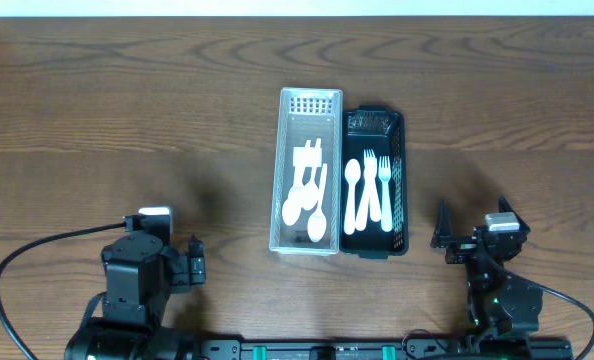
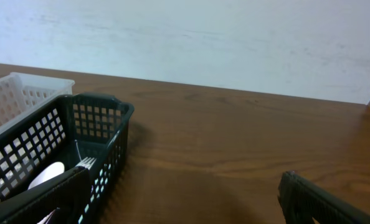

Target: Pack container

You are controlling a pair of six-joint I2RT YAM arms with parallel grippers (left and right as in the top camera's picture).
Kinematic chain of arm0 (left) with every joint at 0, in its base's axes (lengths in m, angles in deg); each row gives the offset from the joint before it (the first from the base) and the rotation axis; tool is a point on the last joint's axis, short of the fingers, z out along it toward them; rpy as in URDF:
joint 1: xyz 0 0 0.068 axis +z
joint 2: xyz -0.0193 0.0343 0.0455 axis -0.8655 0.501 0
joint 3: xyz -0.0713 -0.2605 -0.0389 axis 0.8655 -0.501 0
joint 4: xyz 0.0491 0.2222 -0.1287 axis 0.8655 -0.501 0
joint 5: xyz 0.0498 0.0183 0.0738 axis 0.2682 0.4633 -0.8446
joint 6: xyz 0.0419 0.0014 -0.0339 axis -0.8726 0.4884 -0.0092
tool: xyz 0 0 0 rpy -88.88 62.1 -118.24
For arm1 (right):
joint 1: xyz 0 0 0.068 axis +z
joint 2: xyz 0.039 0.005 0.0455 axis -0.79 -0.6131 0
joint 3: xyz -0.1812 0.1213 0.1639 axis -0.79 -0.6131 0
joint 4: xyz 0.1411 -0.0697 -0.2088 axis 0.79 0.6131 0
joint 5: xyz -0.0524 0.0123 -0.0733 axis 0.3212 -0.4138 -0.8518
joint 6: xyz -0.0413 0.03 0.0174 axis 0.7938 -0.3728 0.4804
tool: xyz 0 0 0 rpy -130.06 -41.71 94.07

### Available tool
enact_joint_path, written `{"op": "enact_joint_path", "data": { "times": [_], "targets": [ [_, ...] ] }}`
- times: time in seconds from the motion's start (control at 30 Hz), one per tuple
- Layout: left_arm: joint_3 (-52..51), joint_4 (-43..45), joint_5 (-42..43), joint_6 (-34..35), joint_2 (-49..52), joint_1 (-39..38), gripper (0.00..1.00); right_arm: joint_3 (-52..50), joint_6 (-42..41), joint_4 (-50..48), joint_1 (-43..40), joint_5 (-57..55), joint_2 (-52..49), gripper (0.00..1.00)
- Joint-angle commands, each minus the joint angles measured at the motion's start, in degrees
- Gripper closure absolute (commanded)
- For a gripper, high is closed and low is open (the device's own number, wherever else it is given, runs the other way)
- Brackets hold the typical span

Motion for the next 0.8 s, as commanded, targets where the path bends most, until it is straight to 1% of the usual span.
{"op": "enact_joint_path", "data": {
  "times": [0.0,0.07,0.17,0.3,0.4,0.53,0.63,0.77],
  "targets": [
    [-0.11,-0.11,-0.46,0.13,-0.07,-0.24,0.02,-0.15,0.92,0.17,0.07,0.42,0.35,0.01],
    [-0.13,-0.31,-0.46,0.13,-0.44,0.04,0.02,-0.15,0.90,0.17,0.07,0.39,0.35,0.01],
    [-0.20,-1.05,-0.39,0.15,-3.39,3.56,0.02,-0.15,0.92,0.17,0.07,0.42,0.35,0.01],
    [-1.88,-0.74,-0.26,0.09,-11.04,8.22,0.02,-0.15,0.90,0.17,0.07,0.42,0.35,0.01],
    [-6.01,2.27,-0.24,0.11,-17.81,9.75,0.02,-0.15,0.90,0.17,0.07,0.42,0.35,0.01],
    [-14.43,12.81,0.33,0.09,-25.03,11.02,0.02,-0.15,0.90,0.17,0.07,0.42,0.35,0.01],
    [-20.02,22.97,1.09,-0.04,-27.26,11.93,0.02,-0.15,0.90,0.17,0.04,0.39,0.35,0.01],
    [-26.93,37.46,2.97,-4.09,-27.61,12.09,0.02,-0.15,0.90,0.17,0.07,0.42,0.35,0.01]
  ]
}}
